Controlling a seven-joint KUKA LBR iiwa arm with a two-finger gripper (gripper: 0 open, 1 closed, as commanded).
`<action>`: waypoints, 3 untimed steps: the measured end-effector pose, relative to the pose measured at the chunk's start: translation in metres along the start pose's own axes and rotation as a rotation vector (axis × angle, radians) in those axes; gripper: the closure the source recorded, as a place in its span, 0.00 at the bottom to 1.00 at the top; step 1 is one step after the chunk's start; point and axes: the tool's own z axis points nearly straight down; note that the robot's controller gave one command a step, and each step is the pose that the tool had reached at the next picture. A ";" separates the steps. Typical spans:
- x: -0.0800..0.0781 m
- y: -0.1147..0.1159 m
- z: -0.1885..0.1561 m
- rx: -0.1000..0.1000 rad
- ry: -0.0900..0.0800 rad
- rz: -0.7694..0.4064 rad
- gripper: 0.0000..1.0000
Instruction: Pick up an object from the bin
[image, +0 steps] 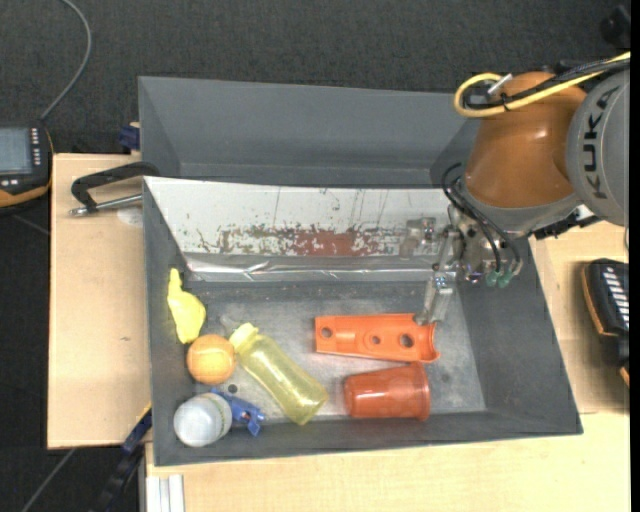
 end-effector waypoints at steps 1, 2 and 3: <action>-0.001 0.000 -0.005 0.001 -0.009 -0.001 0.00; 0.010 0.036 0.055 -0.001 -0.008 0.089 0.00; 0.019 0.054 0.068 -0.001 -0.002 0.099 0.00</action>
Offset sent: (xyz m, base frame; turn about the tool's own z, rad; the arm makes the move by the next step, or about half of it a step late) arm -0.0236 0.0691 -0.1129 0.1678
